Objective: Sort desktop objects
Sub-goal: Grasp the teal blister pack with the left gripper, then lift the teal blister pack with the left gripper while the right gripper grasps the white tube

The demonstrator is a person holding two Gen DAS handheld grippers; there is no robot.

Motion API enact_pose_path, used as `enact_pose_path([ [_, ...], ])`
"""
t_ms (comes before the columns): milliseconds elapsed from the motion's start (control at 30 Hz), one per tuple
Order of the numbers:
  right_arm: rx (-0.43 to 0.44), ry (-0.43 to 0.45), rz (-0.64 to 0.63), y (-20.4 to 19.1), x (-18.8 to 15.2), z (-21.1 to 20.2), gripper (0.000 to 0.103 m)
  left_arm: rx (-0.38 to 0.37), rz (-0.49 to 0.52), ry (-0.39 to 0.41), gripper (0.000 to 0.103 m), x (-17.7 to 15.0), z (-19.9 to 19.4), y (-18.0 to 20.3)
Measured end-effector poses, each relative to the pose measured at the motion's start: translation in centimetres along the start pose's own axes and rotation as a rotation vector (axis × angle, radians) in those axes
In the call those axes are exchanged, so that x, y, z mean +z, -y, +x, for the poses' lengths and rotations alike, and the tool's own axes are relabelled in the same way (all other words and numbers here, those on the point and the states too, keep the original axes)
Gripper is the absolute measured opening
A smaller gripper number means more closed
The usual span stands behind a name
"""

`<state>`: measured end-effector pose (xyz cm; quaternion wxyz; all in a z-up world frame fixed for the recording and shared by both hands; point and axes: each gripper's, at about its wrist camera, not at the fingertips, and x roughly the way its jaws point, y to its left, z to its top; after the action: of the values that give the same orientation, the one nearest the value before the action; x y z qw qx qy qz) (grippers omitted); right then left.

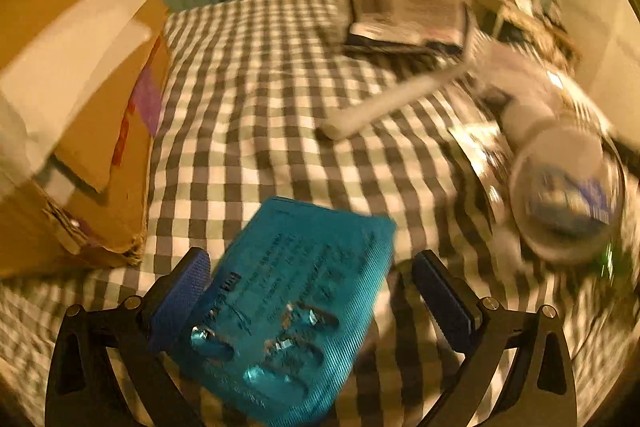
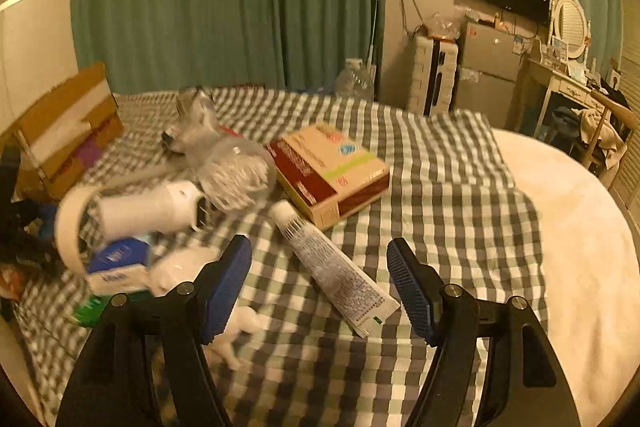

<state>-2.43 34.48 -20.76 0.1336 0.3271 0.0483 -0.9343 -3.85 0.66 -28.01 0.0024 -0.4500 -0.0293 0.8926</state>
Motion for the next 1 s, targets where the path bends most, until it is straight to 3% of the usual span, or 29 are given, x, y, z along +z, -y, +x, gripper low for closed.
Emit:
enact_pose_path([
  [133,0.006,-0.017,0.029,0.8,0.0,1.4,0.07,0.057,0.024,0.007,0.103,0.2,0.6,0.7],
  [233,0.008,-0.026,0.044,0.9,0.1,2.1,0.07,0.05,0.013,0.006,0.102,0.1,0.5,0.6],
  [300,0.0,-0.034,0.038,0.8,0.3,2.6,0.07,0.028,0.001,0.015,0.094,-0.4,0.2,0.3],
  [367,0.003,-0.039,0.05,0.7,0.5,3.0,0.07,0.009,0.023,0.026,0.073,-0.4,-0.2,0.7],
  [567,0.024,-0.053,0.056,0.4,0.7,4.2,0.07,0.018,0.1,0.028,0.069,-0.6,-0.9,2.1],
  [633,0.026,-0.086,0.044,0.1,0.8,4.9,0.058,0.022,0.115,0.03,0.069,-0.5,-1.0,2.4],
  [667,0.023,-0.099,0.037,-0.1,0.7,5.2,0.047,0.03,0.131,0.032,0.069,-0.4,-1.1,2.7],
  [733,0.004,-0.123,0.0,-0.7,0.5,5.4,0.046,0.037,0.172,0.04,0.069,-0.5,-1.5,3.2],
  [833,0.001,-0.132,-0.046,-1.3,0.8,5.1,0.036,0.042,0.242,0.056,0.069,-0.2,-1.6,4.5],
  [867,0.009,-0.133,-0.047,-1.4,0.9,5.0,0.028,0.042,0.266,0.057,0.069,0.0,-1.5,5.0],
  [900,0.025,-0.133,-0.046,-1.5,1.1,4.7,0.022,0.042,0.274,0.058,0.069,0.1,-1.3,5.1],
  [1000,0.04,-0.147,-0.058,-1.9,1.3,4.3,0.018,0.036,0.263,0.063,0.069,1.1,-0.9,5.1],
])
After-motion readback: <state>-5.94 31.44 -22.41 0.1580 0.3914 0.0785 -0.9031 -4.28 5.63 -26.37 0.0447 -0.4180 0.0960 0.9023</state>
